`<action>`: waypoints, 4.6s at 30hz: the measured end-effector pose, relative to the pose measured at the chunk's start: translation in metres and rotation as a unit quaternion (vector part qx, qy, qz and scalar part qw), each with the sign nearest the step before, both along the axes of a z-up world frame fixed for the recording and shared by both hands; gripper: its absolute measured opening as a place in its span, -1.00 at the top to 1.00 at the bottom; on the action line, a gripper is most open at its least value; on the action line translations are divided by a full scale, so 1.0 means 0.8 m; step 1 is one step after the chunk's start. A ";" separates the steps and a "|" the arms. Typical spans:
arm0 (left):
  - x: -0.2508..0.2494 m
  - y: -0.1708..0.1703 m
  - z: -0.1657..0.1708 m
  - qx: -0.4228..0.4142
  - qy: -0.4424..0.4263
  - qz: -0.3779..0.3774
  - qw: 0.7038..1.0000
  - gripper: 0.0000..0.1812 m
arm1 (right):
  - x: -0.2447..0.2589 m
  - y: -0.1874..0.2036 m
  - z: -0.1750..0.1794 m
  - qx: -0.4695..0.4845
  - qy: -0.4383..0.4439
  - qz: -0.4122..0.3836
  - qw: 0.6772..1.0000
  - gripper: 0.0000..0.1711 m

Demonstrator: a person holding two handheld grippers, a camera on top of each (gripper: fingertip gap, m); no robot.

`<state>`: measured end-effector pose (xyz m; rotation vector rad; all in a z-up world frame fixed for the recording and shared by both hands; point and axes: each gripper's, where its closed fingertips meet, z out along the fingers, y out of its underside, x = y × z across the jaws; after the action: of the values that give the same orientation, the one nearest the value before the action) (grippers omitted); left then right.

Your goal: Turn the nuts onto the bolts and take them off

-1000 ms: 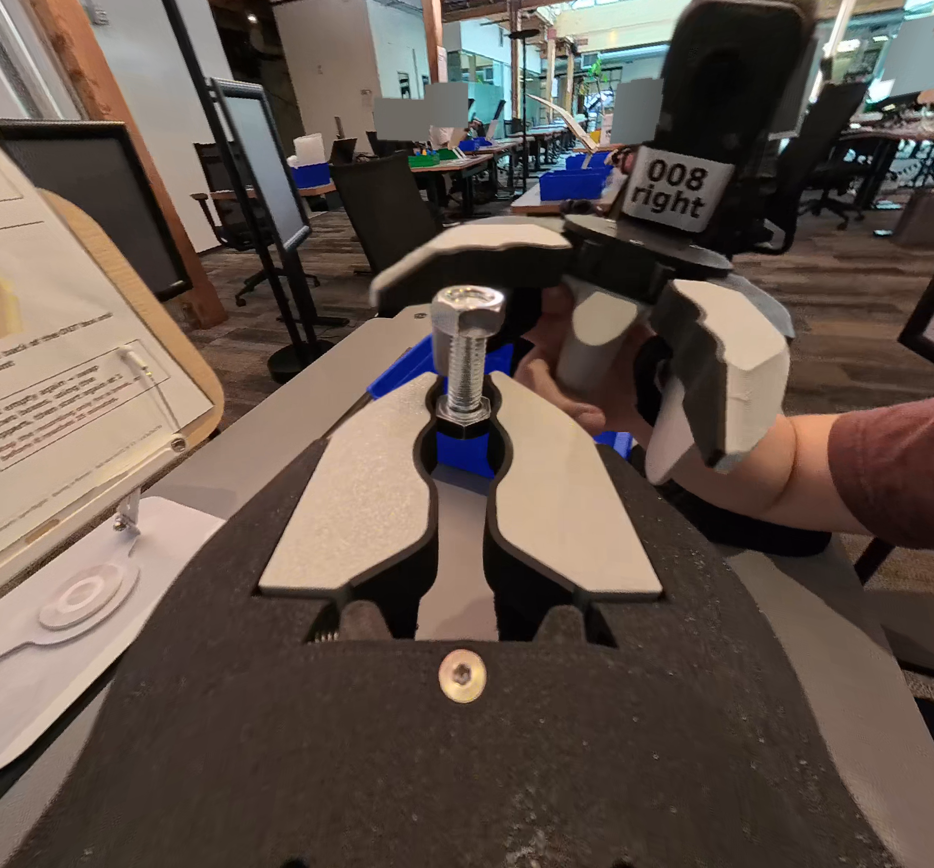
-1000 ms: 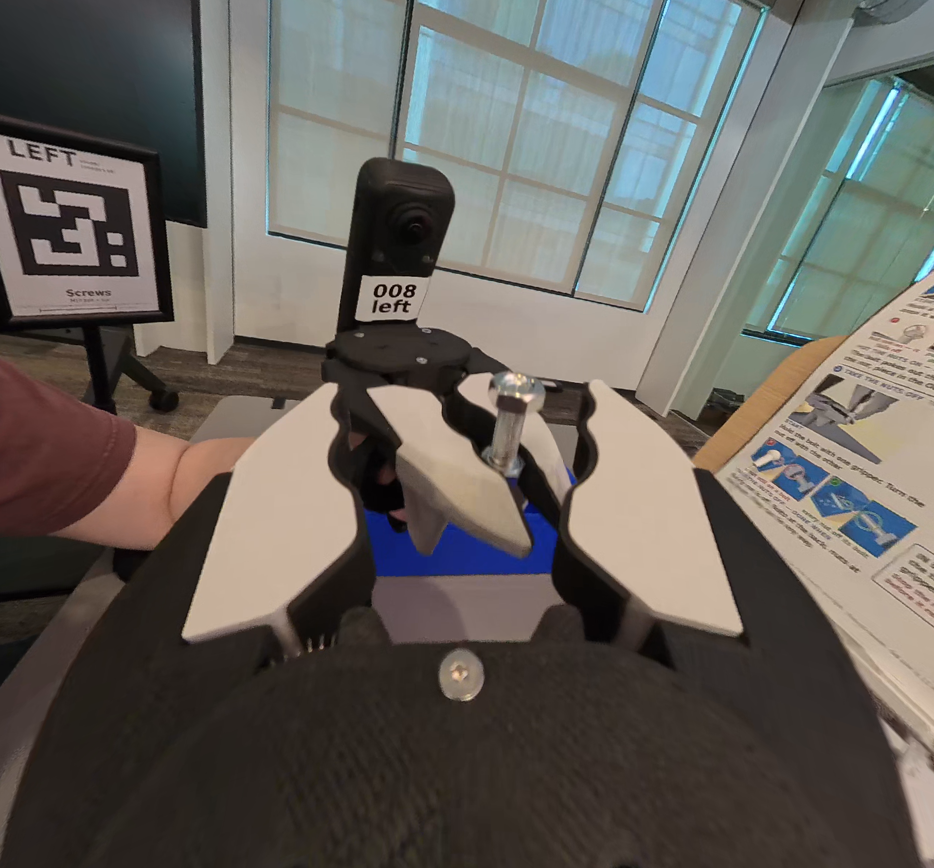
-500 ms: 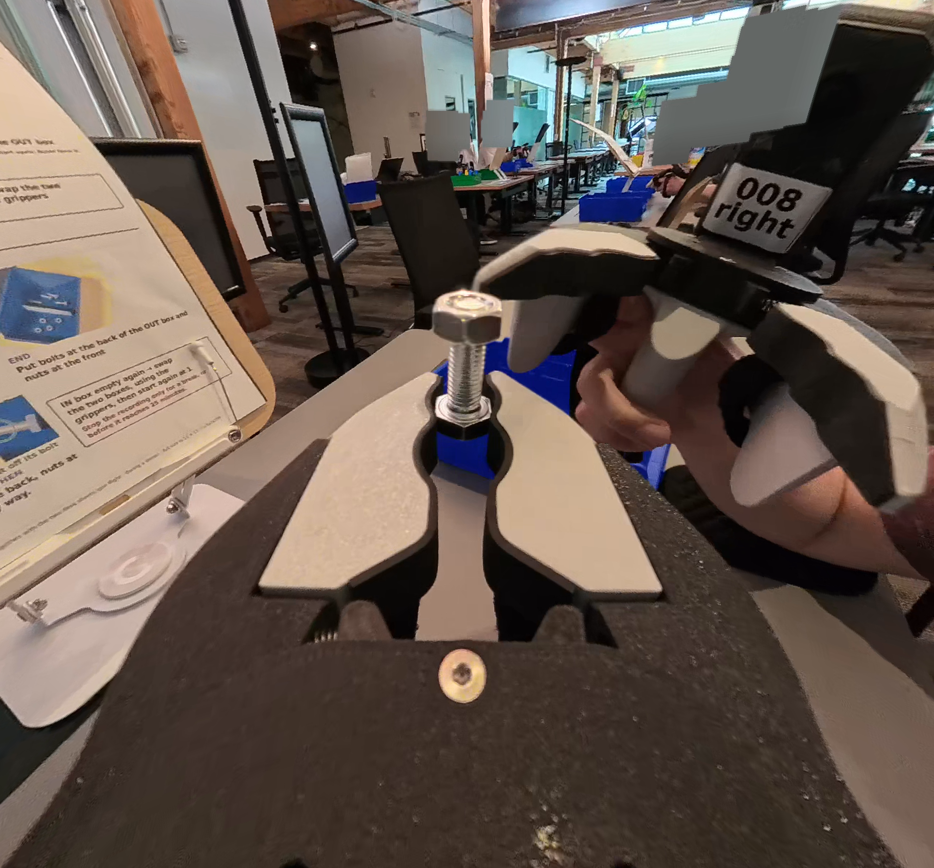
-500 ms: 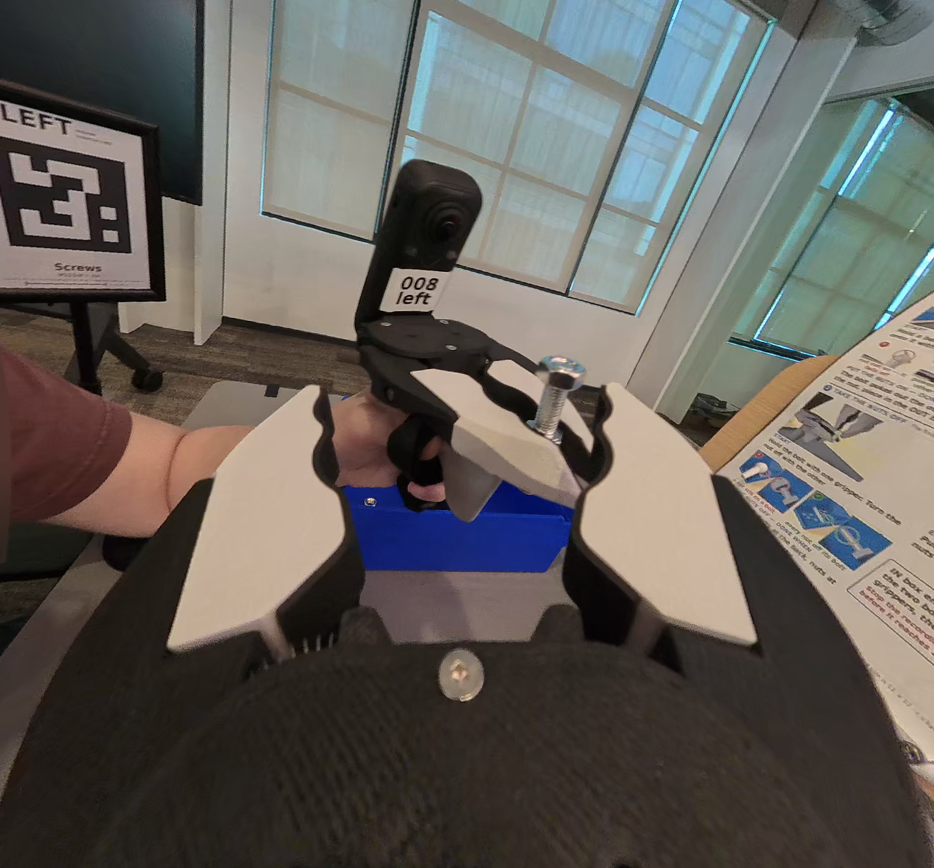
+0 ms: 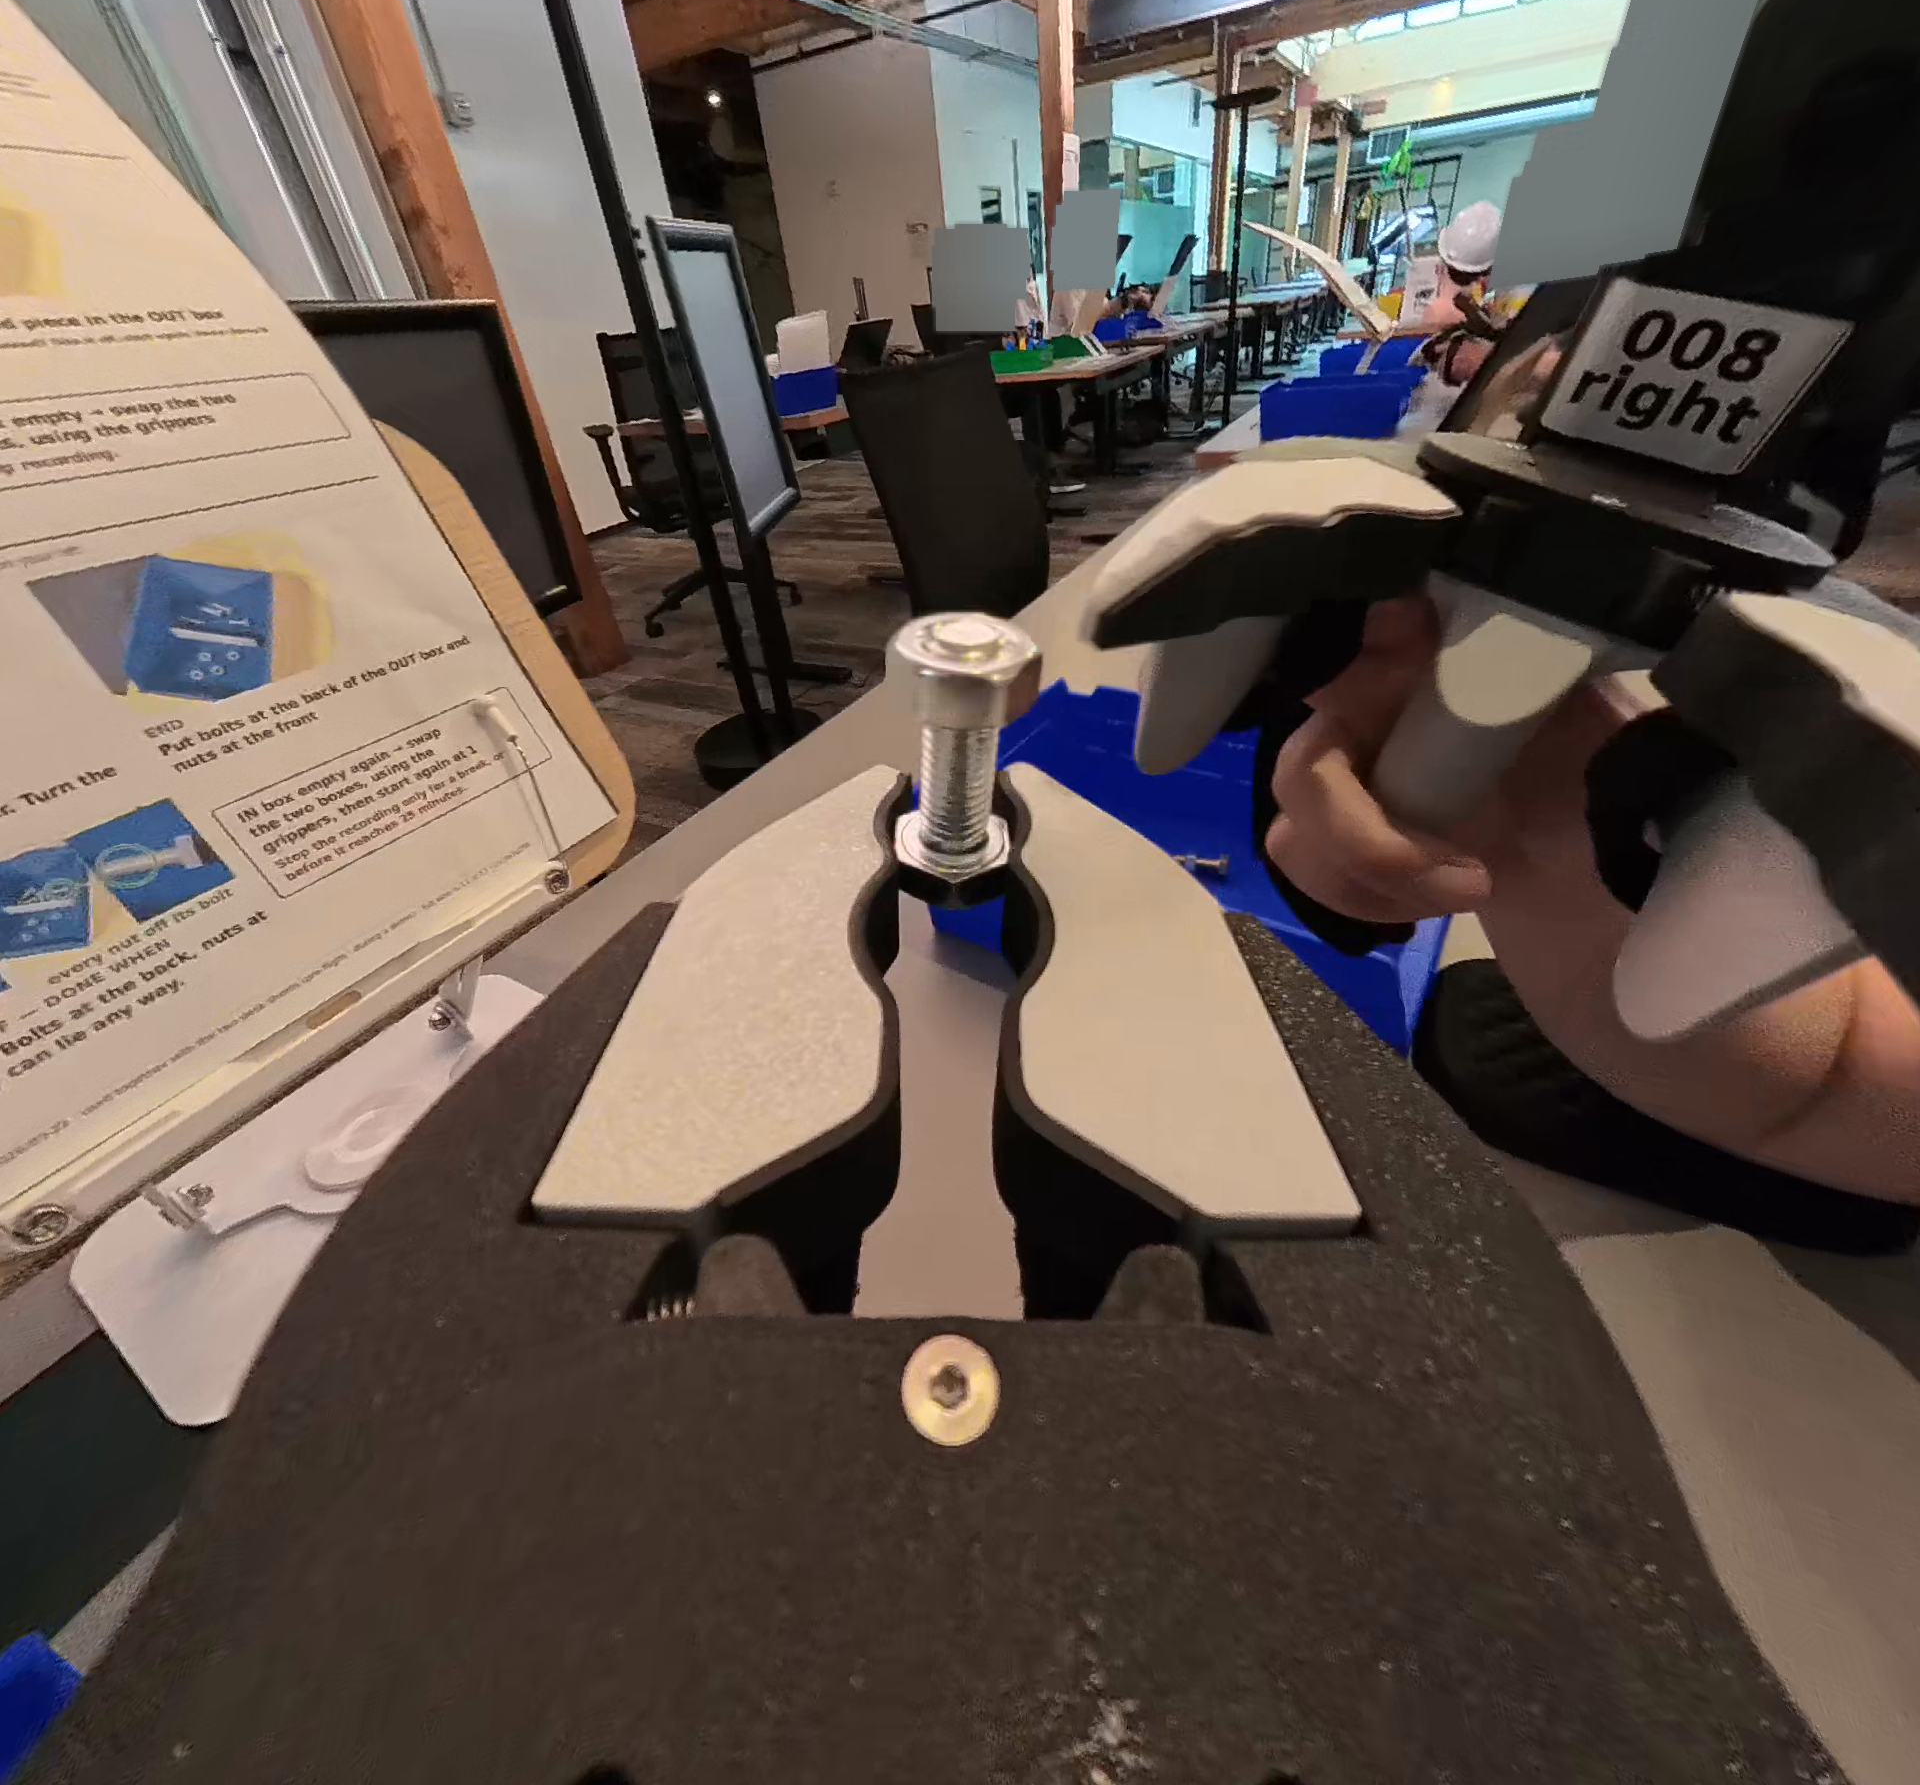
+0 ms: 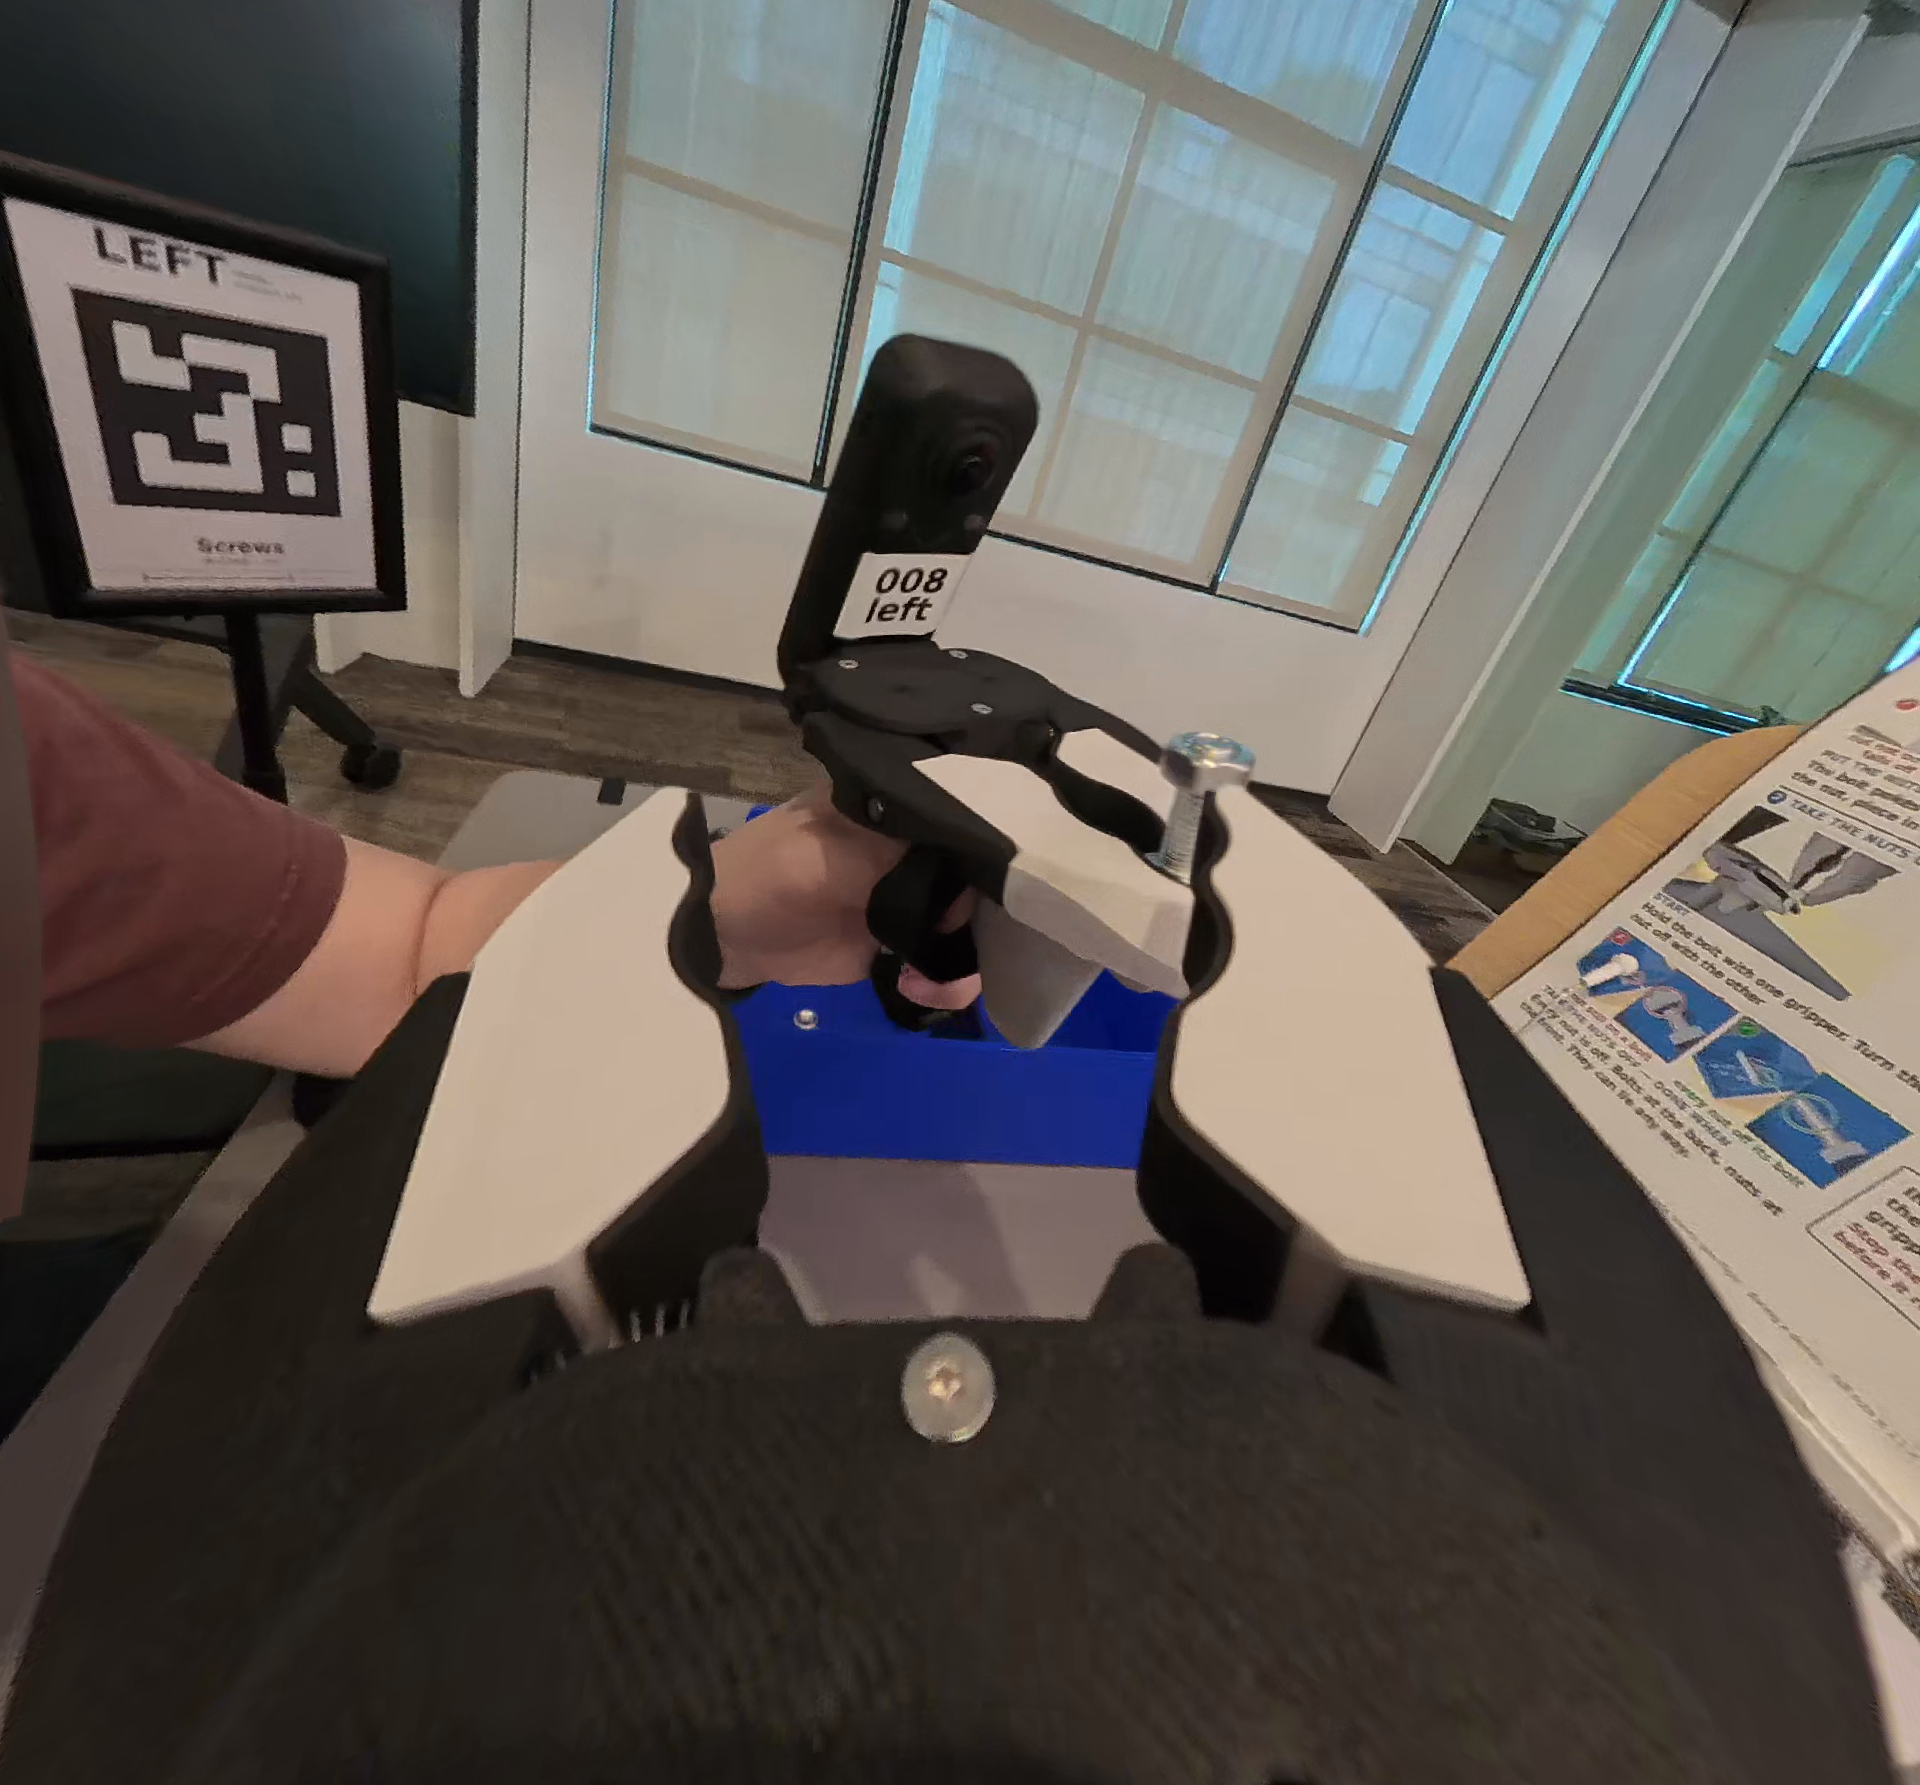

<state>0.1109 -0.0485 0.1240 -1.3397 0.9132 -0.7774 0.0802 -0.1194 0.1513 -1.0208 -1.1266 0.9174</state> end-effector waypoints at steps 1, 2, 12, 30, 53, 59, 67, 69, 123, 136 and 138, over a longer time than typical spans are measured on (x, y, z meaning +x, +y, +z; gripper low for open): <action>-0.002 0.000 0.002 -0.002 -0.005 -0.004 1.000 0.85 | 0.002 0.002 0.002 -0.002 0.006 -0.005 1.000 -0.05; -0.001 -0.002 0.003 -0.001 -0.007 -0.009 1.000 0.84 | 0.002 0.004 0.003 -0.002 0.009 -0.011 1.000 -0.07; 0.035 -0.030 -0.019 0.040 0.055 -0.038 0.997 0.85 | -0.009 0.005 -0.011 0.009 -0.020 -0.018 1.000 -0.14; 0.022 -0.017 -0.018 0.024 0.059 -0.022 0.998 0.85 | -0.001 0.013 -0.023 0.032 -0.081 -0.057 0.995 -0.05; 0.004 -0.006 -0.011 -0.026 0.032 -0.031 0.999 0.85 | 0.016 0.005 -0.004 -0.047 -0.030 0.014 0.998 0.47; 0.012 -0.020 -0.011 -0.023 0.038 -0.061 0.997 0.85 | 0.019 0.026 -0.008 -0.062 -0.024 -0.012 0.998 0.38; 0.024 -0.038 -0.015 -0.024 0.046 -0.101 0.994 0.84 | 0.021 0.040 -0.017 -0.105 -0.012 0.016 0.994 0.68; 0.027 -0.042 -0.017 -0.027 0.048 -0.113 0.992 0.85 | 0.019 0.042 -0.021 -0.106 -0.018 0.018 0.994 0.74; 0.013 -0.046 -0.029 -0.063 0.110 -0.099 0.987 0.73 | 0.441 0.111 -0.382 -0.638 -0.459 -0.386 0.482 0.88; 0.000 -0.044 -0.017 -0.057 0.102 -0.094 0.989 0.73 | 0.439 0.120 -0.342 -0.594 -0.451 -0.419 0.517 0.68; -0.011 -0.041 -0.010 -0.049 0.102 -0.082 0.990 0.73 | 0.433 0.127 -0.310 -0.562 -0.430 -0.445 0.549 0.68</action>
<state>0.1019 -0.0810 0.1156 -1.4625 1.1711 -0.8304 0.4267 -0.0180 -0.0964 -2.9929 -0.3558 0.0724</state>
